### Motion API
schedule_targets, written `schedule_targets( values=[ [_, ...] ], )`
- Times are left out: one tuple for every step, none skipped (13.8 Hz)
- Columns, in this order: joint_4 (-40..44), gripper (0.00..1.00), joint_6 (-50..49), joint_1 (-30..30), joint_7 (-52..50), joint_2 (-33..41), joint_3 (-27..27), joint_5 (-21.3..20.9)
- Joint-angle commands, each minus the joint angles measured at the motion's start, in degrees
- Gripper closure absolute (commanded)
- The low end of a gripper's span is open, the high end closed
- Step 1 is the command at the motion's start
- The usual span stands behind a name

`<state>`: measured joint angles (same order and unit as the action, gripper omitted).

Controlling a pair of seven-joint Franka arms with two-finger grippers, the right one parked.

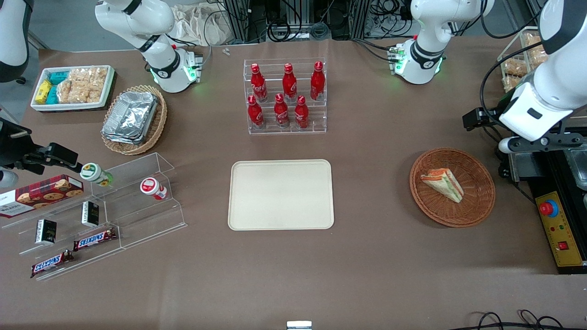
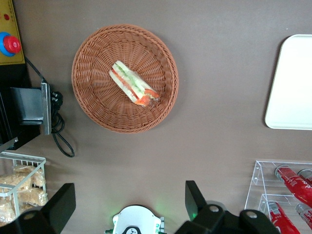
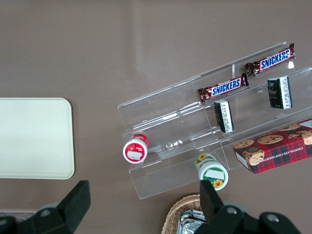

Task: Place sandwich from basket to tray
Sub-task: 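Move the left gripper down over the wrapped sandwich in the wicker basket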

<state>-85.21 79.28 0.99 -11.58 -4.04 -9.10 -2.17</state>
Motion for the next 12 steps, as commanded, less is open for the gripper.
schedule_targets(
  values=[
    [1.62,0.00,-1.32,1.99,0.16,0.34,1.11,0.15],
    [1.89,0.00,-1.58,1.91,0.24,0.17,1.11,0.75],
    [1.89,0.00,-1.84,1.82,0.41,0.17,1.19,0.67],
    [1.89,0.00,-1.85,1.65,0.33,0.00,1.28,0.76],
    [1.72,0.00,-1.85,1.47,0.33,-0.18,1.98,0.76],
    [1.19,0.00,-1.93,1.47,-0.20,-0.62,3.20,0.85],
    [-0.03,0.00,-2.11,1.30,-2.20,-1.23,3.91,1.02],
    [-0.91,0.00,-1.94,1.21,-4.14,-2.72,4.44,1.11],
    [-1.18,0.00,-1.76,1.21,-5.03,-4.91,5.49,1.20],
    [-1.80,0.00,-1.15,1.21,-5.38,-6.58,5.94,1.29],
    [-2.59,0.00,0.16,1.03,-6.00,-8.16,6.03,1.37],
    [-3.64,0.00,1.74,0.07,-9.74,-9.48,6.03,1.90]
  ],
)
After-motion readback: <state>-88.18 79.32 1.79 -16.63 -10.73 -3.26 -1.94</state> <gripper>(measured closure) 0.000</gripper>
